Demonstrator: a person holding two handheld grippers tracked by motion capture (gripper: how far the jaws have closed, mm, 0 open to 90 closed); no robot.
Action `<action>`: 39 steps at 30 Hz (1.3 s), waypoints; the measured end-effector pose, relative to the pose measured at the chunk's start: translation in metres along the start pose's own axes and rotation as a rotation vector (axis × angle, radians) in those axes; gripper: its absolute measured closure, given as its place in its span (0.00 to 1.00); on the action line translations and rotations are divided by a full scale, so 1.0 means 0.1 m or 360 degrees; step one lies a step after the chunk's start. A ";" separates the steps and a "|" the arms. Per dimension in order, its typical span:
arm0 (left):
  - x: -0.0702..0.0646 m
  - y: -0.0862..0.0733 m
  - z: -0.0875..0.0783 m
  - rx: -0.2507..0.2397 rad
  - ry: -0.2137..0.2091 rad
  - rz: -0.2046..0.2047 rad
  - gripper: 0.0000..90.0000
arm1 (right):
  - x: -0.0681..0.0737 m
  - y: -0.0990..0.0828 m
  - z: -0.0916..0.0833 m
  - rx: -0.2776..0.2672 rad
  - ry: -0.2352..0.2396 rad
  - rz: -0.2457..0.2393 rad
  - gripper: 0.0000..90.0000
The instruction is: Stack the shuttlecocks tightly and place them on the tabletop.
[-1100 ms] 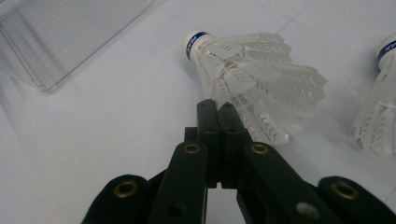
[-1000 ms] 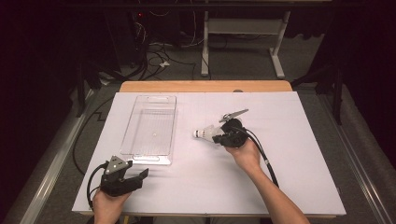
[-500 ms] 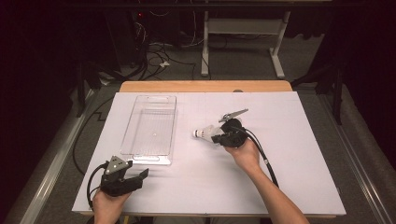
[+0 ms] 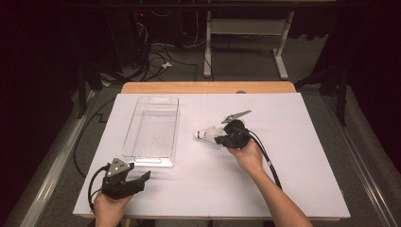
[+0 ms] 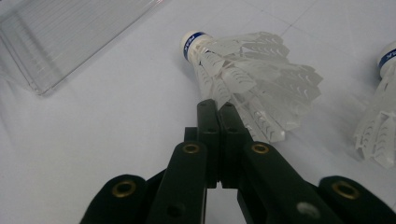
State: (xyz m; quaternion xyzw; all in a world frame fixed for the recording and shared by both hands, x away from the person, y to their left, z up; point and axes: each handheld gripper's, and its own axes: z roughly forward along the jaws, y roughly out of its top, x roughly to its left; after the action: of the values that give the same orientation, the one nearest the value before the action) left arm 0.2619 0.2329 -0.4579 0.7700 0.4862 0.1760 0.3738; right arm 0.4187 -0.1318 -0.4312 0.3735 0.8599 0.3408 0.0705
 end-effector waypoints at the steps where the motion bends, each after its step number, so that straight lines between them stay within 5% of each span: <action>1: 0.00 0.00 0.00 0.0000 0.0000 0.0000 0.34 | 0.00 0.00 0.00 -0.0004 0.0000 0.0001 1.00; 24: 0.00 0.00 0.00 -0.0008 0.0000 -0.0009 0.34 | -0.01 -0.01 0.03 -0.0008 -0.0038 0.0034 0.95; 39: 0.01 0.00 -0.01 -0.0010 -0.0002 -0.0012 0.34 | -0.03 -0.01 0.00 -0.0035 -0.0057 0.0068 0.81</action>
State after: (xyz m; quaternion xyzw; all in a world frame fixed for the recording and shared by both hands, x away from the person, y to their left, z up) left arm 0.2620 0.2345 -0.4575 0.7672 0.4882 0.1755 0.3772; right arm 0.4196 -0.1346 -0.4322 0.3970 0.8465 0.3449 0.0827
